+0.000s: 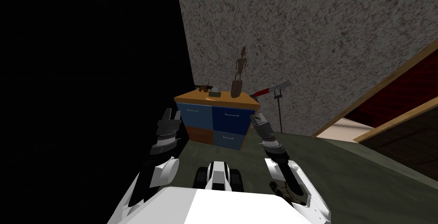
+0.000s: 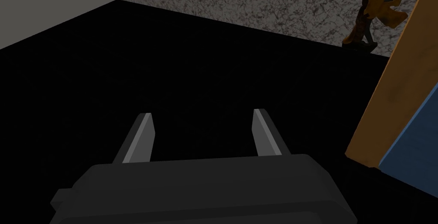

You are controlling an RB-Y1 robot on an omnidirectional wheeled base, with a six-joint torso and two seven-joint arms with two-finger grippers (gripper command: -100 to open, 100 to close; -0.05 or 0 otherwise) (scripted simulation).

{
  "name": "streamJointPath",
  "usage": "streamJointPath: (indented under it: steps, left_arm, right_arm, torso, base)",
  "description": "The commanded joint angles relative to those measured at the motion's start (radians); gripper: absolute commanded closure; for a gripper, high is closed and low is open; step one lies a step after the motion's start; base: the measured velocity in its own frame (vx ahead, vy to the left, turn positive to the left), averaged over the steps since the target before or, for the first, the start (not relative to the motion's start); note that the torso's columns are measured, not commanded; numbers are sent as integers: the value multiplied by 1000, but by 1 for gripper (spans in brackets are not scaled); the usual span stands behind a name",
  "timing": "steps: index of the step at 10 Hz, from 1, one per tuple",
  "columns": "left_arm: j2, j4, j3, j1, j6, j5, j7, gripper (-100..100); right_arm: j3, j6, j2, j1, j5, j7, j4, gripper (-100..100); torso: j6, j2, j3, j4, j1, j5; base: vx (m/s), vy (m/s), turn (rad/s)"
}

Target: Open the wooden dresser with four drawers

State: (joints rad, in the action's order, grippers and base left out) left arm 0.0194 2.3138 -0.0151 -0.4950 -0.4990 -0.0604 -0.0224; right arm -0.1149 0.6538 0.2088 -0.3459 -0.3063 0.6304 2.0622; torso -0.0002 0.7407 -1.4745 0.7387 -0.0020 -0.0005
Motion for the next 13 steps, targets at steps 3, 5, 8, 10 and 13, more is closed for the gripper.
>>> streamJointPath:
  steps: [3,5,8,10,13]
  left_arm:
    - [0,0,0,0,0,0,0,0]
    - [0,0,0,0,0,0,0,0]
    - [0,0,0,0,0,0,0,0]
    - [0,0,0,0,0,0,0,0]
    - [0,0,0,0,0,0,0,0]
  right_arm:
    - [-26,0,13,23,-68,132,-41,-100]
    - [-39,0,17,34,-101,183,-64,-100]
    - [-52,0,21,45,-135,268,-87,-100]
    - [-66,0,23,57,-169,317,-112,-100]
    - [-80,0,25,68,-202,402,-137,-100]
  torso:
    - [0,-4,-2,-1,4,1]
    - [0,-2,-1,-1,0,0]
    - [0,-4,-2,-1,3,1]
    - [0,-1,-1,0,0,0]
    - [0,-4,-3,-1,3,1]
  base:
    - [65,73,-79]
    - [40,51,-47]
    - [66,77,-73]
    - [33,56,-49]
    - [61,80,-65]
